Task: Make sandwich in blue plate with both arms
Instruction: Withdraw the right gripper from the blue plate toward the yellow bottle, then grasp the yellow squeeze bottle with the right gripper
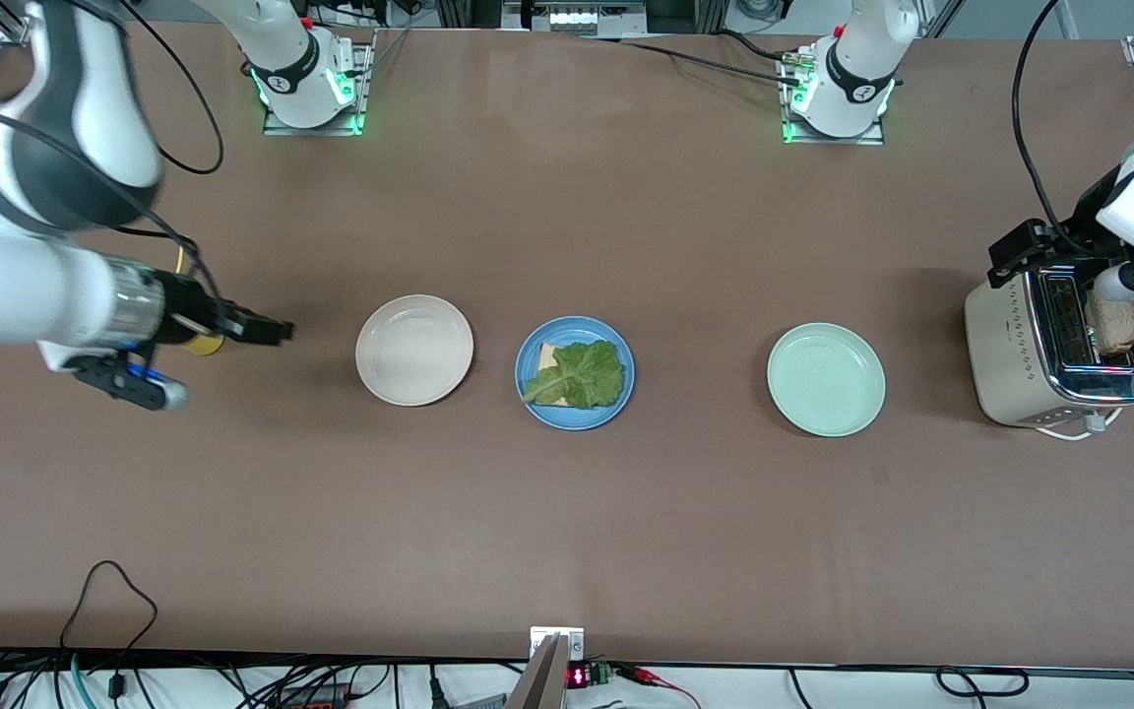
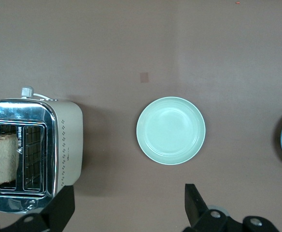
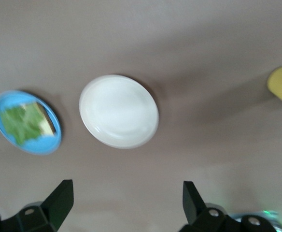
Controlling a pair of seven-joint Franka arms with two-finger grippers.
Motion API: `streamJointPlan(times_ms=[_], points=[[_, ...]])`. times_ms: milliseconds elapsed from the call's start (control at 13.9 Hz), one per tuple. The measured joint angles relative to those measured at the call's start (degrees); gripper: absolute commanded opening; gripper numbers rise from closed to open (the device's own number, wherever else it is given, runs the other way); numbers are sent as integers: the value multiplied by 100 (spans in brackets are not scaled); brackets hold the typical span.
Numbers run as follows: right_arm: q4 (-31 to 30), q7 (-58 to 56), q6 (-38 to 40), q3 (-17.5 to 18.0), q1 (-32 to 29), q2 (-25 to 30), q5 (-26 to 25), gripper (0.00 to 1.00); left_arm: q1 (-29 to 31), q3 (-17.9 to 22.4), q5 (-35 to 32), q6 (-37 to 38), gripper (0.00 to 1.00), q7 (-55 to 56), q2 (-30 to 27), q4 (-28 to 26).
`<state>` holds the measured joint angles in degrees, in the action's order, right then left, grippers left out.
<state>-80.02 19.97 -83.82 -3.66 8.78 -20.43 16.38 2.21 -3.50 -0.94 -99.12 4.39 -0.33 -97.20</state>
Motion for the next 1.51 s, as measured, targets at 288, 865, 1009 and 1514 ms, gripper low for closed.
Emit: streamJointPlan(times_ms=[288,865,1009,1514], points=[[-1041,-1207,227,0,-297,949,-502,100,0,-2,0,0,100,0,0,-2],[-3616,-5757,-1073,-38,-1698,2581,-981,100,0,-6,0,0,100,0,0,-4],[-3975,-7005,-1560,-52,-1984,2574,-981,100,0,-6,0,-3,100,0,-1,-3],[-4451,-10075,-2916,-181,-2593,2090,-972,100,76,9,0,2,100,4,-2,-3]])
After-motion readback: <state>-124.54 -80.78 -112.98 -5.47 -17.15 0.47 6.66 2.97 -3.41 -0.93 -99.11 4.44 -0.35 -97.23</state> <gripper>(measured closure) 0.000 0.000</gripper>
